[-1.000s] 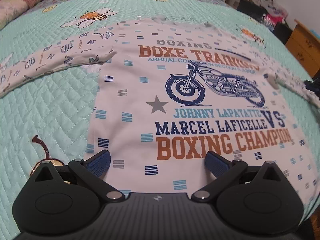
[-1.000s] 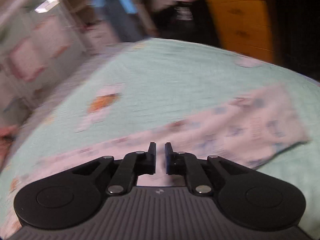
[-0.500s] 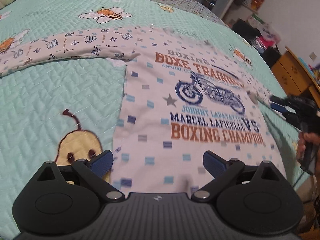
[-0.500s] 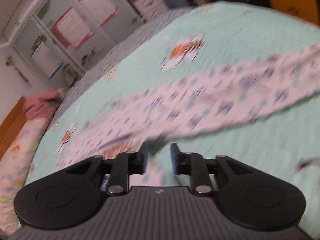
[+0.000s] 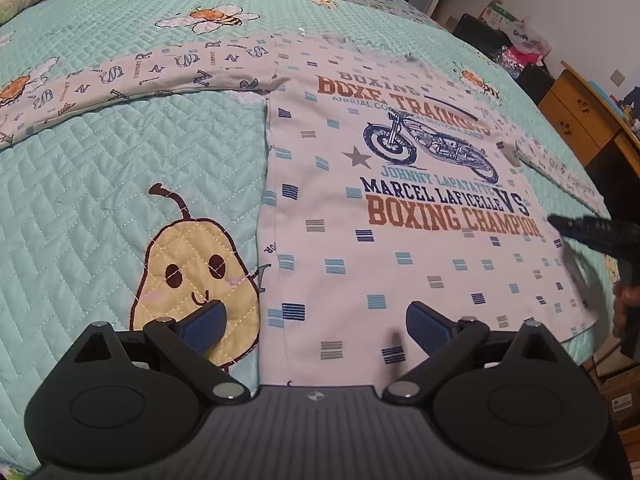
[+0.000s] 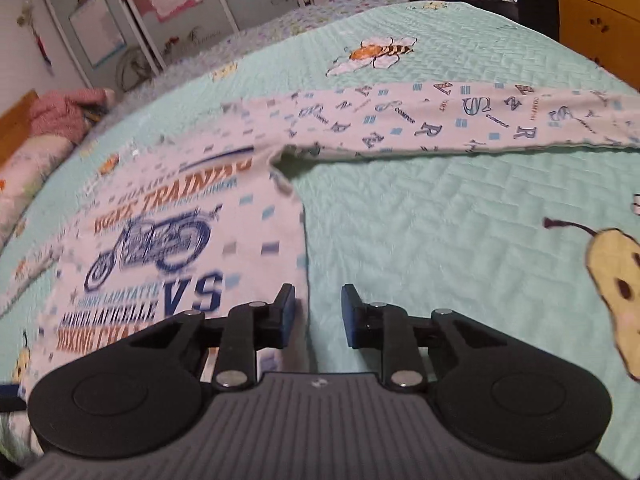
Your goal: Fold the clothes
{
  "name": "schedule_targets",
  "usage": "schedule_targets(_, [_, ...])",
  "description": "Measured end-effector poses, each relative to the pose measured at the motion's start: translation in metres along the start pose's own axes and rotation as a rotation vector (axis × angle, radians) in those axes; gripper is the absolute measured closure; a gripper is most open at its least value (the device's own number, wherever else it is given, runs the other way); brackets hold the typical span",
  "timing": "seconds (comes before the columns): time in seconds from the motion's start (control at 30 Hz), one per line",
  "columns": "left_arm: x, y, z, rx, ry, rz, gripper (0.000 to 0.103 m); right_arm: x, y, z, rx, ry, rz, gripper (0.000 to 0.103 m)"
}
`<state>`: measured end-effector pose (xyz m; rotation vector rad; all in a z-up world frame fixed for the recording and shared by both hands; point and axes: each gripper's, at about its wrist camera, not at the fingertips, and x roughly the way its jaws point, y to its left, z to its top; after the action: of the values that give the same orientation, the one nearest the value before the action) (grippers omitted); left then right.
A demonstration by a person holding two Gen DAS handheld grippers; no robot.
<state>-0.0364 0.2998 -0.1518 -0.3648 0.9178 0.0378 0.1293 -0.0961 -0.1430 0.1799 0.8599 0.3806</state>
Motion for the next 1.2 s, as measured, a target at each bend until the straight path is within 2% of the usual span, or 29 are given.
schedule_targets(0.07, [-0.002,0.007,0.002,-0.051,-0.007,-0.026,0.004,-0.001,-0.002,-0.002,0.064,0.012,0.04,0.072])
schedule_targets(0.13, [-0.003,0.015,0.003,-0.107,-0.012,-0.055,0.004,-0.009,-0.011,-0.012,0.164,0.027,0.071,0.061])
schedule_targets(0.23, [-0.002,0.019,0.003,-0.157,-0.026,-0.084,0.004,-0.018,-0.022,-0.033,0.255,0.028,0.125,0.061])
schedule_targets(0.37, [0.002,0.024,0.005,-0.195,-0.047,-0.114,0.004,-0.029,-0.026,-0.049,0.282,0.023,0.193,0.061])
schedule_targets(0.47, [0.0,0.027,0.004,-0.215,-0.046,-0.132,0.009,-0.035,-0.029,-0.054,0.302,0.029,0.215,0.065])
schedule_targets(0.77, [-0.014,0.037,-0.014,-0.32,0.046,-0.262,0.018,-0.043,-0.042,-0.07,0.379,0.079,0.32,0.065])
schedule_targets(0.83, [-0.013,0.038,-0.018,-0.354,0.07,-0.286,0.029,-0.043,-0.043,-0.073,0.387,0.082,0.333,0.065])
schedule_targets(0.87, [-0.012,0.037,-0.019,-0.358,0.077,-0.278,0.04,-0.043,-0.043,-0.073,0.388,0.084,0.336,0.065])
schedule_targets(0.9, [-0.012,0.037,-0.02,-0.359,0.083,-0.266,0.044,-0.044,-0.042,-0.074,0.384,0.086,0.334,0.066])
schedule_targets(0.97, [-0.011,0.038,-0.019,-0.364,0.093,-0.25,0.066,-0.044,-0.037,-0.072,0.352,0.091,0.308,0.071])
schedule_targets(1.0, [-0.011,0.04,-0.019,-0.368,0.099,-0.241,0.076,-0.045,-0.035,-0.07,0.334,0.094,0.288,0.079])
schedule_targets(1.03, [-0.01,0.043,-0.019,-0.371,0.104,-0.231,0.083,-0.046,-0.034,-0.07,0.319,0.097,0.271,0.087])
schedule_targets(1.07, [-0.011,0.044,-0.019,-0.37,0.108,-0.217,0.093,-0.046,-0.034,-0.069,0.318,0.1,0.261,0.09])
schedule_targets(1.1, [-0.012,0.045,-0.018,-0.358,0.107,-0.203,0.099,-0.046,-0.036,-0.069,0.328,0.103,0.257,0.093])
schedule_targets(1.2, [-0.022,0.044,-0.015,-0.304,0.092,-0.153,0.099,-0.05,-0.037,-0.066,0.358,0.11,0.258,0.098])
